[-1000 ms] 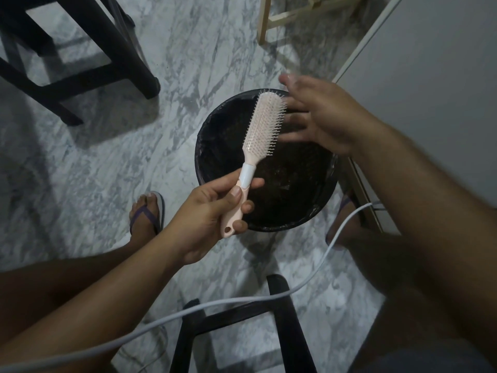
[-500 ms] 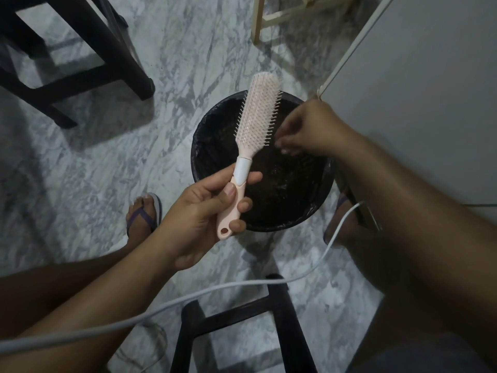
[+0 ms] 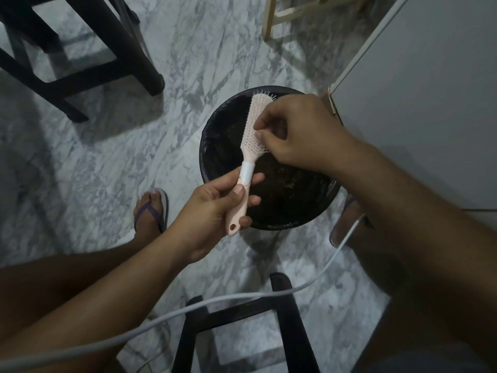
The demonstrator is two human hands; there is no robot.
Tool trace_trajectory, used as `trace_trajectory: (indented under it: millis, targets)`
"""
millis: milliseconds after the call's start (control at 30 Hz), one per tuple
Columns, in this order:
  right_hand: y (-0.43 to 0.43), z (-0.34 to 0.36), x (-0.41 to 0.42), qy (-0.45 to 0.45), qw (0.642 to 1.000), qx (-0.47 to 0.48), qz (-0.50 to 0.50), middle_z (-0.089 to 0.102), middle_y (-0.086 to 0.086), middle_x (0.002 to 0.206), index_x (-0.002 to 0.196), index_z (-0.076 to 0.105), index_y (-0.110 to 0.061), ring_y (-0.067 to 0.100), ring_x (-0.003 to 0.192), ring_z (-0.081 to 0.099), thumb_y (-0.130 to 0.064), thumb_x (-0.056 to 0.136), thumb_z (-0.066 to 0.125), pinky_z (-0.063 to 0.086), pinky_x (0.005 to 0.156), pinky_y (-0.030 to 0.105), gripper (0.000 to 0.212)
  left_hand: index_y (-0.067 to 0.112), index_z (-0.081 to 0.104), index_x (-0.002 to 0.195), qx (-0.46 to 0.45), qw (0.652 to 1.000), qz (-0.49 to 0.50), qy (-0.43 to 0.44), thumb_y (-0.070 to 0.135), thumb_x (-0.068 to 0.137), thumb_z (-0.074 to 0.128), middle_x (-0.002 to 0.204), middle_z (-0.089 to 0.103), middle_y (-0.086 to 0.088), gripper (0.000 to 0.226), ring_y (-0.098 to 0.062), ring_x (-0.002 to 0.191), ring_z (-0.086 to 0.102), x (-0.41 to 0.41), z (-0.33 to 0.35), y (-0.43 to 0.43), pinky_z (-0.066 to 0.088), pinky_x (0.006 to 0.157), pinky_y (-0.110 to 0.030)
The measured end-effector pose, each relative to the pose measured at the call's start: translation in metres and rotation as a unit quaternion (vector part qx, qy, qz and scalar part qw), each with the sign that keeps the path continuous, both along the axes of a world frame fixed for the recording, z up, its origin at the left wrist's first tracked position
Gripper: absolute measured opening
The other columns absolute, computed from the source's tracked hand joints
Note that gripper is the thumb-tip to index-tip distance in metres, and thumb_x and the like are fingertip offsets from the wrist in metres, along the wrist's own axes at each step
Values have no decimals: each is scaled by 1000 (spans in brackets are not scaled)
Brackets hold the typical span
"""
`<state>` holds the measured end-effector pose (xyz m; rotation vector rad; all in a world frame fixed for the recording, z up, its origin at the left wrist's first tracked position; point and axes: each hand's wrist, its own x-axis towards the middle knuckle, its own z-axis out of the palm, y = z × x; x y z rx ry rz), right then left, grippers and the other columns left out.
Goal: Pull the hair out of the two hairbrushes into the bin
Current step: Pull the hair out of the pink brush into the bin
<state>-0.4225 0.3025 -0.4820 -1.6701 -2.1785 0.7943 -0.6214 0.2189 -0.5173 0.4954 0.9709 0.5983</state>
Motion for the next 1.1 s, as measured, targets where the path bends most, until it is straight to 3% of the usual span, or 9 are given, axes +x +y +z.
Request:
trace_trajectory:
  millis: [33, 133, 300, 533, 767, 900, 933, 1033, 1100]
  targets:
    - [1, 0, -1, -20, 1000, -9, -3, 63, -16, 81, 99, 75, -21, -5, 72, 59, -26, 88, 67, 44, 71, 6, 15, 12, 52, 146, 5, 1000, -2, 10, 4, 105, 43, 134, 67, -4, 43, -12, 84, 60, 1, 0, -1, 45, 58, -25]
    - [-3, -3, -5, -82, 996, -20, 4, 68, -1, 105, 106, 71, -20, 18, 94, 66, -25, 87, 67, 57, 84, 39, 20, 12, 54, 144, 19, 999, 3, 30, 5, 104, 45, 132, 68, -3, 42, -11, 81, 55, 3, -1, -4, 43, 58, -25]
    - [-8, -9, -9, -113, 994, 5, 12, 61, 3, 107, 105, 64, -19, 26, 94, 62, -26, 85, 65, 56, 81, 46, 22, 14, 56, 143, 28, 998, -1, 52, 5, 104, 47, 128, 68, -3, 41, -12, 80, 53, 1, -2, -4, 42, 58, -26]
    - [-4, -7, -8, -11, 999, 18, -31, 65, -7, 81, 82, 71, -20, 11, 74, 61, -39, 84, 74, 56, 72, 38, 19, 13, 56, 142, 6, 1000, 1, 21, 5, 104, 46, 127, 69, -4, 40, -11, 78, 54, 3, 4, -3, 45, 57, -25]
    - [2, 1, -5, -81, 996, -21, -12, 74, 0, 95, 95, 77, -22, 18, 86, 68, -31, 86, 74, 57, 82, 40, 13, 11, 54, 144, 29, 999, -3, 30, 5, 104, 45, 128, 68, -7, 41, -11, 78, 53, 2, 4, 0, 44, 55, -21]
    - [-5, -7, -13, -91, 995, 36, -19, 66, 4, 103, 98, 75, -17, 25, 92, 65, -27, 92, 67, 55, 79, 42, 14, 9, 54, 144, 14, 1000, 15, 7, 4, 104, 44, 126, 69, -6, 41, -10, 76, 53, 2, 5, 4, 42, 55, -22]
    - [-5, -8, -14, -68, 996, 42, -31, 65, 4, 101, 97, 74, -15, 23, 91, 63, -26, 93, 65, 54, 79, 40, 15, 9, 54, 144, 8, 1000, 19, -5, 3, 104, 44, 126, 68, -6, 41, -10, 76, 53, 2, 6, 6, 42, 55, -22]
    - [-2, 0, -8, 15, 997, -14, -81, 66, -1, 89, 93, 73, -11, 7, 72, 59, -26, 93, 66, 45, 67, 13, 16, 8, 53, 144, -1, 999, 17, -34, 3, 104, 43, 128, 68, -6, 42, -10, 76, 54, 2, 8, 9, 42, 55, -22]
    - [-2, 5, -2, 67, 988, -77, -114, 69, 1, 80, 93, 72, -10, 8, 55, 61, -26, 95, 65, 49, 56, 12, 17, 7, 52, 144, 3, 999, 10, -39, 3, 104, 43, 128, 67, -6, 42, -10, 76, 54, 2, 9, 9, 42, 56, -22]
